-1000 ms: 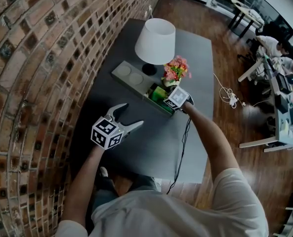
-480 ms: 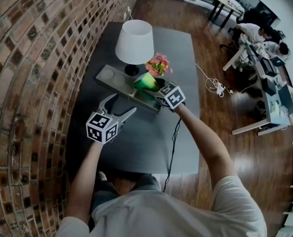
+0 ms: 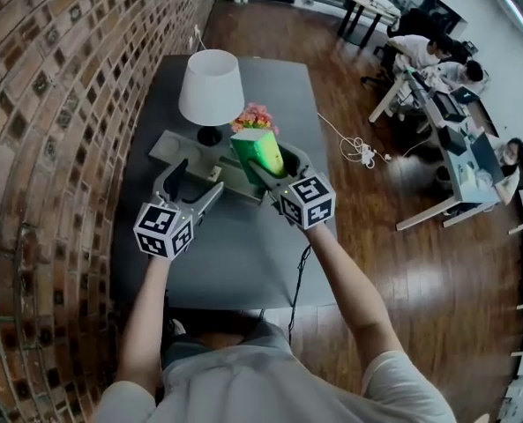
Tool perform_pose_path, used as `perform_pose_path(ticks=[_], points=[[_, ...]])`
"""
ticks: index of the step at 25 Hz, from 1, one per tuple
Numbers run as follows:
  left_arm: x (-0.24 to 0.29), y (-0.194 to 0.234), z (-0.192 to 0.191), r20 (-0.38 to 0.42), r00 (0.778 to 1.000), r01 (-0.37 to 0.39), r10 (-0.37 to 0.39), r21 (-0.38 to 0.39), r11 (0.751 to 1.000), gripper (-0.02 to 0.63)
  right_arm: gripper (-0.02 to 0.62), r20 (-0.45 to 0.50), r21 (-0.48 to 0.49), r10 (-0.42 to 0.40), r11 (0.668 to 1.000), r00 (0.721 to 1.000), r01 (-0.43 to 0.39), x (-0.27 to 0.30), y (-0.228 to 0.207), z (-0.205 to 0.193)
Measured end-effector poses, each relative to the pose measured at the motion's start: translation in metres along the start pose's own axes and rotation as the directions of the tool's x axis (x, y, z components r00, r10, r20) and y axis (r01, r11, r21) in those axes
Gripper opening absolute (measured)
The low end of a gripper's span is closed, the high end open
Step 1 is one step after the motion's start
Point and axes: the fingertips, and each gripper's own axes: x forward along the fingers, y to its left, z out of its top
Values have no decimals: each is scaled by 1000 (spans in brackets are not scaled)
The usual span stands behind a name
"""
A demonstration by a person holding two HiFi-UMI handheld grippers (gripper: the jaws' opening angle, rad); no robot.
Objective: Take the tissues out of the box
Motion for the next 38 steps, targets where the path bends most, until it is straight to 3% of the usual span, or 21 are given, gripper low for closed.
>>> perform_pose_path(ticks=[4, 10, 20, 29, 38], points=[[-12, -4, 12, 45, 999, -26, 24, 44, 999, 391, 284, 103, 48, -121, 992, 987, 116, -44, -3, 21], [-43, -14, 15, 110, 992, -71, 58, 112, 991, 377, 282, 211, 79, -246, 969, 946, 234, -101, 15, 27], [-110, -16, -16, 155, 976, -172, 153, 123, 977, 365, 282, 274, 134, -384, 923, 882, 360, -160, 77, -1], [-150, -35, -41, 168, 959, -245, 229, 79, 966, 365, 279, 203, 82, -421, 907, 884, 414, -189, 118, -26], [-136, -35, -20, 186, 952, -258, 241, 72, 963, 364, 279, 179, 78, -429, 903, 885, 422, -182, 99, -18]])
